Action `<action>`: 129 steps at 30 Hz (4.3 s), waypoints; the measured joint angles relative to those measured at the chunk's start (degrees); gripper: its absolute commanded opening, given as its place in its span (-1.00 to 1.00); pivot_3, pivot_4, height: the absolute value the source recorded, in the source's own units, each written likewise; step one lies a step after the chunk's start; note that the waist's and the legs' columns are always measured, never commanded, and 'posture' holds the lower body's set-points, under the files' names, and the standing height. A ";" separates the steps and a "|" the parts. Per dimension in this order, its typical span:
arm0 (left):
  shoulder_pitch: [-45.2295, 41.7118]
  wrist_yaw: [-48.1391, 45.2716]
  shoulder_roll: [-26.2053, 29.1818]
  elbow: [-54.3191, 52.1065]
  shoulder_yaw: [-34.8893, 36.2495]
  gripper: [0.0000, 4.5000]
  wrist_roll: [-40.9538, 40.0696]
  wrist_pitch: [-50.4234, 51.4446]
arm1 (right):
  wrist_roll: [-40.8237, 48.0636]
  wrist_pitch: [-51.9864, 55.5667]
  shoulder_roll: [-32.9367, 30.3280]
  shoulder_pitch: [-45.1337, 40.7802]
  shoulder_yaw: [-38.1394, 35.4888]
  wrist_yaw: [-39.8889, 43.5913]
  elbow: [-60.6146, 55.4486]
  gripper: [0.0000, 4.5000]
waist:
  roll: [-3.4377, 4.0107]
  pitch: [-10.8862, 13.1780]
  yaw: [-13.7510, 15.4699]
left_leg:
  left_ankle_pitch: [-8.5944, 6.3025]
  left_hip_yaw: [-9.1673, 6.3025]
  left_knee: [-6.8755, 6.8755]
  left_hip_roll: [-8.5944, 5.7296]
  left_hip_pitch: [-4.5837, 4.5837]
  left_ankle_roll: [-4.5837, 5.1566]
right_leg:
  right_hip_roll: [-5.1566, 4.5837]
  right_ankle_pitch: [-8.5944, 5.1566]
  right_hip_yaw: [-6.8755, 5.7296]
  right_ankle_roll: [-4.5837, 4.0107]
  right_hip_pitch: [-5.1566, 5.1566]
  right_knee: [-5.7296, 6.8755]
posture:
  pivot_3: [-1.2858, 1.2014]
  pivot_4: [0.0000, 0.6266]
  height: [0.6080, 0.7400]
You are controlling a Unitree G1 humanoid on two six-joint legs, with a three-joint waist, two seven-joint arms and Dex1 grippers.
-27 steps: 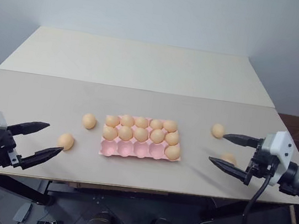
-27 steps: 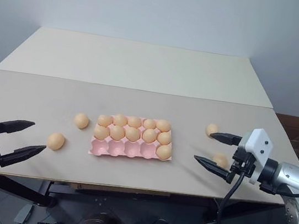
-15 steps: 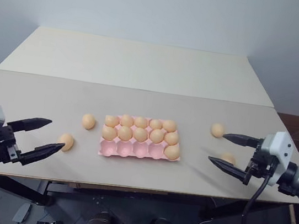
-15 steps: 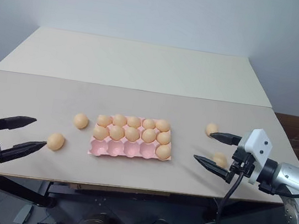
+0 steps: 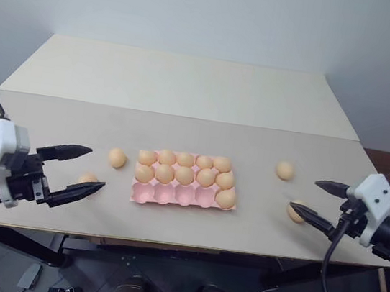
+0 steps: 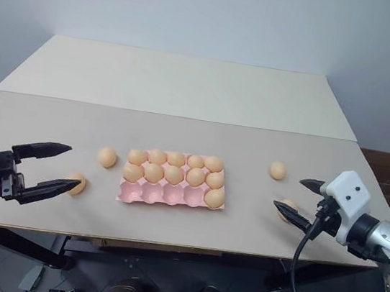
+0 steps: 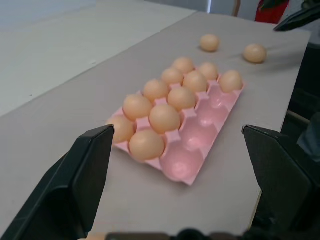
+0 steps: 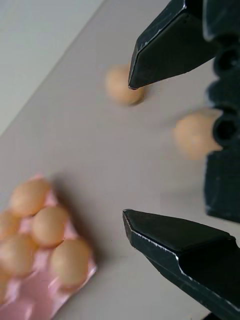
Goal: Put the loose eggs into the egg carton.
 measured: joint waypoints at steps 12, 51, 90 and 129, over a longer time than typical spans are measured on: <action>-0.59 -0.37 0.01 0.67 -1.59 0.98 -0.07 0.00 | -7.41 5.93 7.47 -8.76 10.08 -11.15 14.20 1.00 | 0.02 0.01 -1.04 | 0.00 -0.02 -0.01 -0.02 -0.06 0.01 | 0.04 0.05 0.04 -0.04 -0.03 0.01 | 0.03 -0.52 1.00; 2.18 0.43 0.20 -0.88 0.35 1.00 -0.07 -0.02 | -2.86 21.17 24.57 -27.81 34.31 -16.68 -6.37 0.99 | 0.10 0.07 -1.21 | 0.01 -0.11 -0.06 0.03 -0.09 -0.01 | 0.07 0.13 -0.08 -0.04 -0.12 0.10 | 0.03 -0.52 1.00; 3.70 -3.67 0.67 5.01 2.91 1.00 3.17 -1.41 | -14.86 12.04 19.23 -39.02 19.16 -20.98 35.80 0.99 | 0.06 0.08 -1.47 | 0.04 0.07 -0.50 -0.01 -0.17 -0.05 | 0.09 0.24 0.03 0.10 -0.37 -0.02 | 0.03 -0.52 1.00; 8.92 -1.88 -0.01 0.60 5.23 1.00 2.44 -0.87 | -6.95 23.80 29.14 -34.90 43.38 -14.25 -4.37 -0.01 | 0.05 0.07 -1.48 | 0.07 -0.05 -0.62 0.05 0.01 -0.10 | 0.11 0.17 -0.09 0.01 -0.34 0.15 | 0.03 -0.52 1.00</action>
